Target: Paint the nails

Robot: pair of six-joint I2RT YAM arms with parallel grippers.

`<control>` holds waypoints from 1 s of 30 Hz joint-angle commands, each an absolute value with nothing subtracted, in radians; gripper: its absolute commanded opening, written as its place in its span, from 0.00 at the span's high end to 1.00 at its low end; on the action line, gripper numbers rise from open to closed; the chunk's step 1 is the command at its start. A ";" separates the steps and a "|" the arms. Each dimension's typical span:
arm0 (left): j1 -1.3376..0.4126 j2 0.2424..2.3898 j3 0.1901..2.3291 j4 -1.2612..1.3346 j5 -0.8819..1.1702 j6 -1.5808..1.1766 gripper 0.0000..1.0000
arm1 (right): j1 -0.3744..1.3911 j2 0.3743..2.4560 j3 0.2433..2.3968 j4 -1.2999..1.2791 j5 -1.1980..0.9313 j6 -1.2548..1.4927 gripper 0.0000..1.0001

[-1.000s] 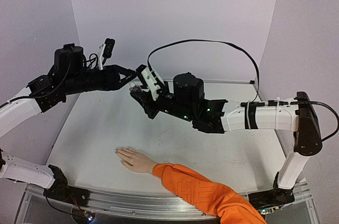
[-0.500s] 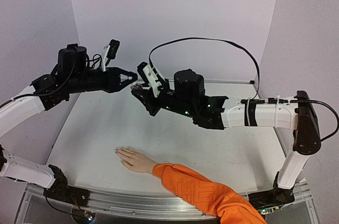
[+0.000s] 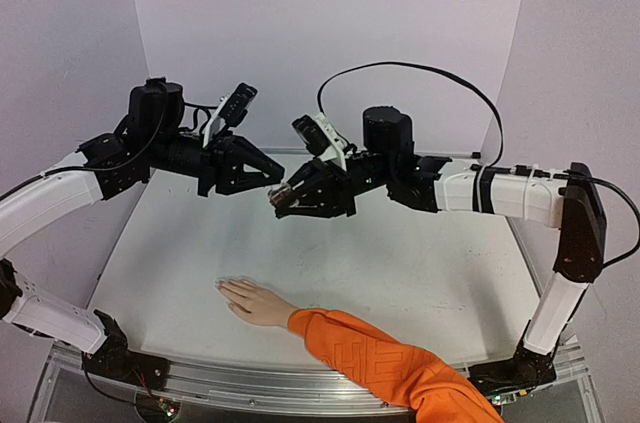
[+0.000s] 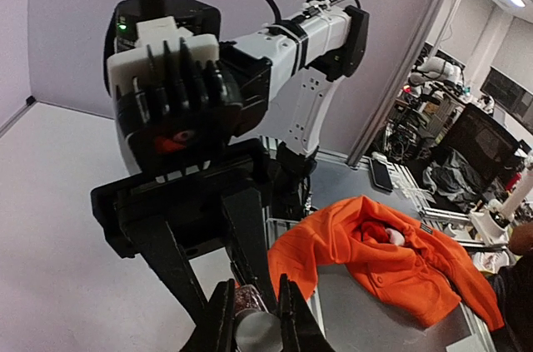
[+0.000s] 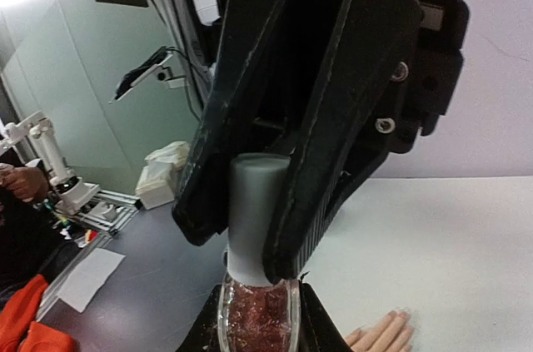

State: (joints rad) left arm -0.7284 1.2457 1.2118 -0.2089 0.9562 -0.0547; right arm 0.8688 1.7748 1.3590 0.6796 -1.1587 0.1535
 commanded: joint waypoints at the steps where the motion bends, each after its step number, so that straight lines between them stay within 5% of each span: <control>1: -0.746 1.252 1.247 -0.280 1.115 -0.044 0.92 | 0.855 1.653 1.379 0.860 -1.283 0.143 1.00; 7: -0.732 1.185 1.253 -0.366 0.724 -0.056 0.42 | 0.836 1.599 1.274 0.790 -0.993 0.056 1.00; 14: -0.721 1.110 1.206 -0.310 0.534 -0.225 0.11 | 0.862 1.605 1.220 0.756 -0.561 0.008 1.00; 18: -0.721 1.092 1.180 -0.230 0.453 -0.372 0.10 | 0.958 1.636 1.236 0.767 -0.145 -0.025 1.00; 25: -0.722 1.115 1.187 -0.229 0.311 -0.480 0.20 | 1.068 1.722 1.318 0.779 0.164 -0.026 1.00; 30: -0.721 1.149 1.201 -0.223 0.327 -0.498 0.48 | 1.114 1.750 1.359 0.778 0.214 -0.049 1.00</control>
State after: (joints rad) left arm -0.7227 1.1275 1.1812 -0.2813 0.3538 -0.4568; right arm 1.0924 1.7508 1.2785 0.7017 0.0872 -0.0204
